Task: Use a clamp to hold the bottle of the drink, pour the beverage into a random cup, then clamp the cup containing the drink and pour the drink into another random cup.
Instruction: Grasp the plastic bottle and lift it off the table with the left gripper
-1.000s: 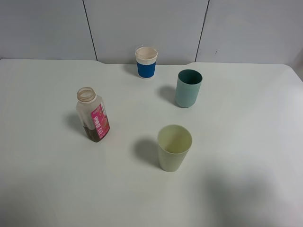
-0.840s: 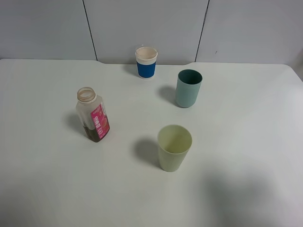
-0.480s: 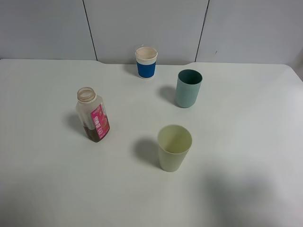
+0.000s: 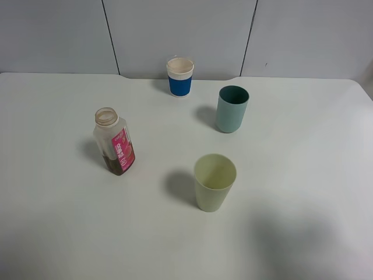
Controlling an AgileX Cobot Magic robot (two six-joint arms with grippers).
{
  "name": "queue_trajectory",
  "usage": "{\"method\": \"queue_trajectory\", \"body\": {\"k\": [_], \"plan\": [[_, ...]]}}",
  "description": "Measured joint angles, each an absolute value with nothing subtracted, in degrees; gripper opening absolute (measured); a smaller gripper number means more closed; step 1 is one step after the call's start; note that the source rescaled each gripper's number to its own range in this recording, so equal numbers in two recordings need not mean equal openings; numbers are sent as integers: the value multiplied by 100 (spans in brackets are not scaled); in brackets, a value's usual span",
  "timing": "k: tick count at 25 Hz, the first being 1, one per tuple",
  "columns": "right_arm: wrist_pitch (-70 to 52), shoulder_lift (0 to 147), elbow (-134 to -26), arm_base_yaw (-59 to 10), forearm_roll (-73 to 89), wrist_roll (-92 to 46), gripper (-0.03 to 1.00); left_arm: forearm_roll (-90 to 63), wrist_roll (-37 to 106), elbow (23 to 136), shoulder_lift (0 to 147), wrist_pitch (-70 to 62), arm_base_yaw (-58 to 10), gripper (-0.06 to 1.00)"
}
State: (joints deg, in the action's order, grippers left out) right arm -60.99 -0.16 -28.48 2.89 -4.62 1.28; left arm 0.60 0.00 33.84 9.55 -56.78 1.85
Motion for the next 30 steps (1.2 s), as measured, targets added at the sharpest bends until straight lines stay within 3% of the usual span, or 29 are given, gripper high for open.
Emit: {"method": "queue_trajectory", "body": {"k": [19, 30], "plan": [[-6099, -16, -2848, 289, -462, 128, 100, -808, 1625, 3644, 4558, -5396, 177, 100], [-6099, -16, -2848, 289, -462, 128, 100, -961, 1570, 3661, 6015, -5258, -939, 100]]}}
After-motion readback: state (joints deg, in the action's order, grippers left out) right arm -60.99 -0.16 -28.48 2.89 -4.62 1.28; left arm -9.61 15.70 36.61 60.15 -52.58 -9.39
